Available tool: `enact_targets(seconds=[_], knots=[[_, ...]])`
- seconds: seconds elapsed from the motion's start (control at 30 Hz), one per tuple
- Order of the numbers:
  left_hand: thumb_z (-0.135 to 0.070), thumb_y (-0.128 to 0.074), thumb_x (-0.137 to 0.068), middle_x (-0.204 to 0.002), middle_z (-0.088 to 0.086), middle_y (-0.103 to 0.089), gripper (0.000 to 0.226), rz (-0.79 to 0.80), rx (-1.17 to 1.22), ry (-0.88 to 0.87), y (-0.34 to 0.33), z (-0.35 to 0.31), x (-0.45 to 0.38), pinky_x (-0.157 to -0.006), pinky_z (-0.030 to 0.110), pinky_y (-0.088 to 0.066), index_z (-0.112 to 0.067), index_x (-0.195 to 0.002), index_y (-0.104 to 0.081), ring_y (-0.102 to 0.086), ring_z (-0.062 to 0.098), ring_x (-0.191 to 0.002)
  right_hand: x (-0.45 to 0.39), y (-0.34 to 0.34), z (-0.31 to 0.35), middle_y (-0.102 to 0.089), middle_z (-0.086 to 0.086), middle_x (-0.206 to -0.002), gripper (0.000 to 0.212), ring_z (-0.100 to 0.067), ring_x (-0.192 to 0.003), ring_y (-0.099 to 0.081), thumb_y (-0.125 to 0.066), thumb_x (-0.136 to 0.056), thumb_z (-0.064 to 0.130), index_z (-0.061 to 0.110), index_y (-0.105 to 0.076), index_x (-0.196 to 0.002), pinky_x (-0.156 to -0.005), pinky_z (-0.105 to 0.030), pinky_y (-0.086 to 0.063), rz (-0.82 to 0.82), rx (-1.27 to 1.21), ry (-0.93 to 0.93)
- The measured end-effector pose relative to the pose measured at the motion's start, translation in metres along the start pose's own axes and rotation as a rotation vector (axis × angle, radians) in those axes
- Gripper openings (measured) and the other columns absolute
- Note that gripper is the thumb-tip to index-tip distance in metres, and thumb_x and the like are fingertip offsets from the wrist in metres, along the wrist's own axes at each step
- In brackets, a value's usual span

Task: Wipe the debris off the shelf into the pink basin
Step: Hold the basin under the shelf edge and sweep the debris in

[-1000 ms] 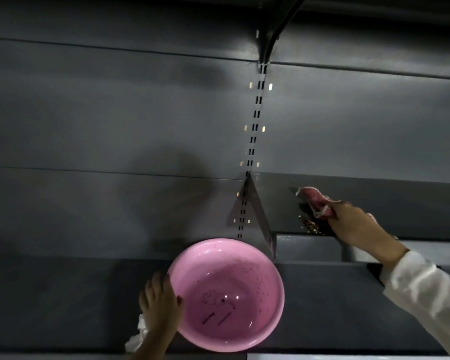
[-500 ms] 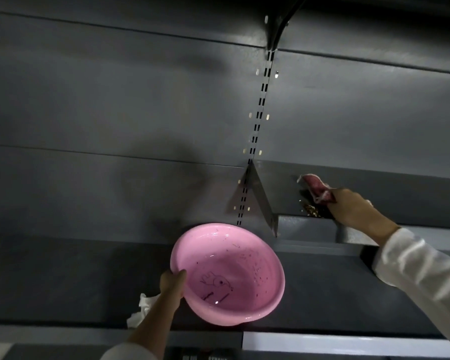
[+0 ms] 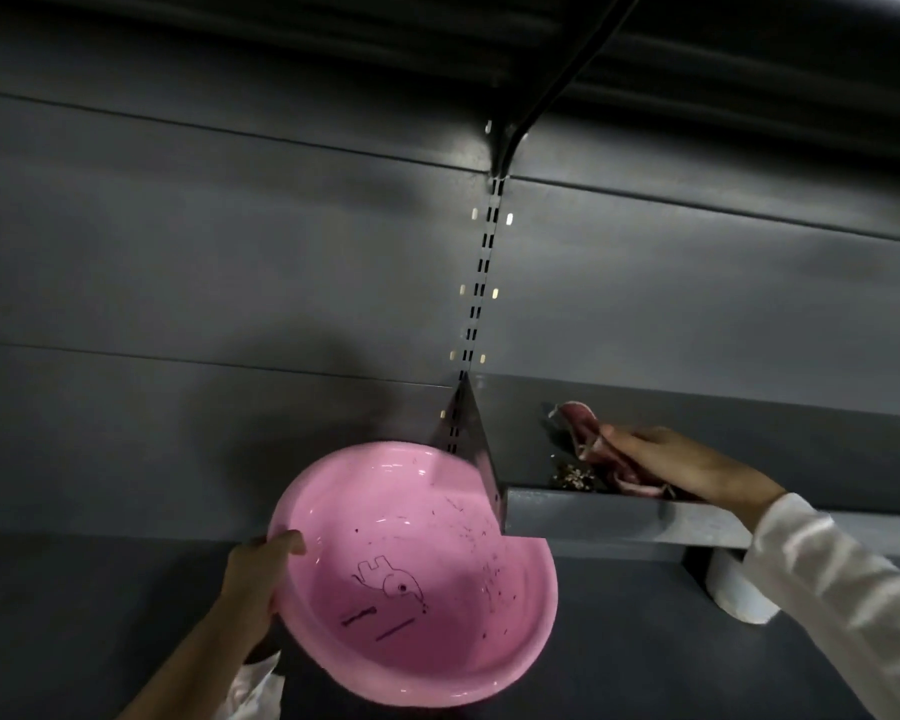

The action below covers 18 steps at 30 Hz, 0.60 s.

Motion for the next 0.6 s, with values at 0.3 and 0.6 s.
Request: enact_targets(seconds=[0.3,0.6], knots=[[0.0,-0.054,-0.077,-0.112,0.034,-0.058,0.044,0.196,0.117,-0.003,-0.015,-0.014,0.033,-0.088,0.052,-0.046,0.01,-0.12,-0.05,-0.056,0.049,-0.101,-0.017,-0.007,-0.005,-0.053,-0.022,-0.122,0.036,-0.032,-0.123,-0.047,-0.047,-0.094,0.023,0.015,-0.055,-0.128,-0.106,-0.03,-0.034,-0.159,0.292,0.012],[0.001,-0.053,-0.078,-0.117,0.03,-0.056,0.045,0.214,0.175,-0.011,-0.024,-0.021,0.049,-0.088,0.049,-0.046,0.006,-0.123,-0.049,-0.054,0.046,-0.103,-0.021,-0.046,0.054,-0.046,-0.013,-0.103,0.033,-0.034,-0.112,-0.052,-0.047,-0.095,0.018,0.01,-0.056,-0.126,-0.097,-0.024,-0.034,-0.071,0.254,0.219]])
Point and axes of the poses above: each hand's wrist, its own x-axis away from the middle knuckle, its own y-axis out of the back of the hand, z = x × y, the point moved 9 cm from there along -x, towards the middle knuckle
